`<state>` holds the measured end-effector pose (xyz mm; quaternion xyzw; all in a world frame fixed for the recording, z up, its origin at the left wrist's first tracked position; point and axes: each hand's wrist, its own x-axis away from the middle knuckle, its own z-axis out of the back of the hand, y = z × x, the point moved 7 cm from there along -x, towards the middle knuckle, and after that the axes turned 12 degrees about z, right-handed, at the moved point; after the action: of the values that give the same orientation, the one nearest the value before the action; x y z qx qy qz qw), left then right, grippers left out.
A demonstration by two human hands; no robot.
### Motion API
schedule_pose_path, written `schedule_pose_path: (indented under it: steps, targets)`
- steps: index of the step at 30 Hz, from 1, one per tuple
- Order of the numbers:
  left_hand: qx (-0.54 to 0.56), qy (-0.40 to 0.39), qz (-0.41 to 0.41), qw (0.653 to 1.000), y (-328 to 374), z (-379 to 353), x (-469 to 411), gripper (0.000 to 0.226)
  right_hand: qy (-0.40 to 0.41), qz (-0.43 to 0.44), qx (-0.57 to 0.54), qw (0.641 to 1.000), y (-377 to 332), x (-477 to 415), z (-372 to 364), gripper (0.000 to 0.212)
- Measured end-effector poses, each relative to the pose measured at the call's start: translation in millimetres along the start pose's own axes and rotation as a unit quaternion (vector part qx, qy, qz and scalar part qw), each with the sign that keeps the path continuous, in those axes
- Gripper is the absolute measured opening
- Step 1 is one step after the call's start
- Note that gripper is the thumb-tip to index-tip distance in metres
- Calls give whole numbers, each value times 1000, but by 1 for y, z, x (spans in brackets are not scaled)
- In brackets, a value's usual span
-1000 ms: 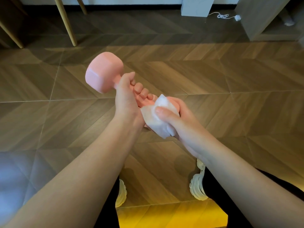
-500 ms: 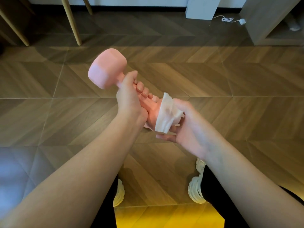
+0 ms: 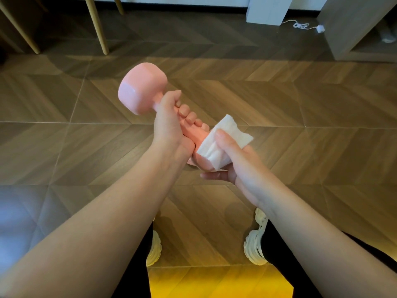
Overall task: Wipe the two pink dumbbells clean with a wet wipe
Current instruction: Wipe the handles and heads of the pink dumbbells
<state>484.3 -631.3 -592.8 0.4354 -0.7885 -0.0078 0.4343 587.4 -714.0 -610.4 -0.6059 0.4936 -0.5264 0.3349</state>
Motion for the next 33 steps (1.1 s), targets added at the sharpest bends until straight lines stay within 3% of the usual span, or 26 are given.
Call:
schedule_pose_path:
  steps: [4,10,14,17,20,23,28,33]
  targets:
    - [11,-1,4,1000,1,0,0,35,-60,-20,-16,998,-3,4,-2,53]
    - [-32,-1,-3,999,-4,0,-1,35,10,-17,-27,999,1,2,0,47]
    - [-21,-4,-6,1000,1,-4,-2,36,-71,-1,-78,994,-11,3,2,52]
    - [2,-3,0,1000,2,-1,-2,35,-100,19,-22,995,-11,5,-1,42]
    - [-3,-4,5,1000,-1,1,-1,36,-39,41,30,998,-6,4,-3,27]
    - [-10,-7,-1,1000,0,-2,0,36,-9,31,-22,999,-5,2,-1,39]
    - [2,-14,-8,1000,6,-2,1,37,-95,28,-45,994,-13,6,-4,47]
    - [0,-23,-5,1000,2,-1,1,38,-31,-6,-55,998,-4,6,-7,51]
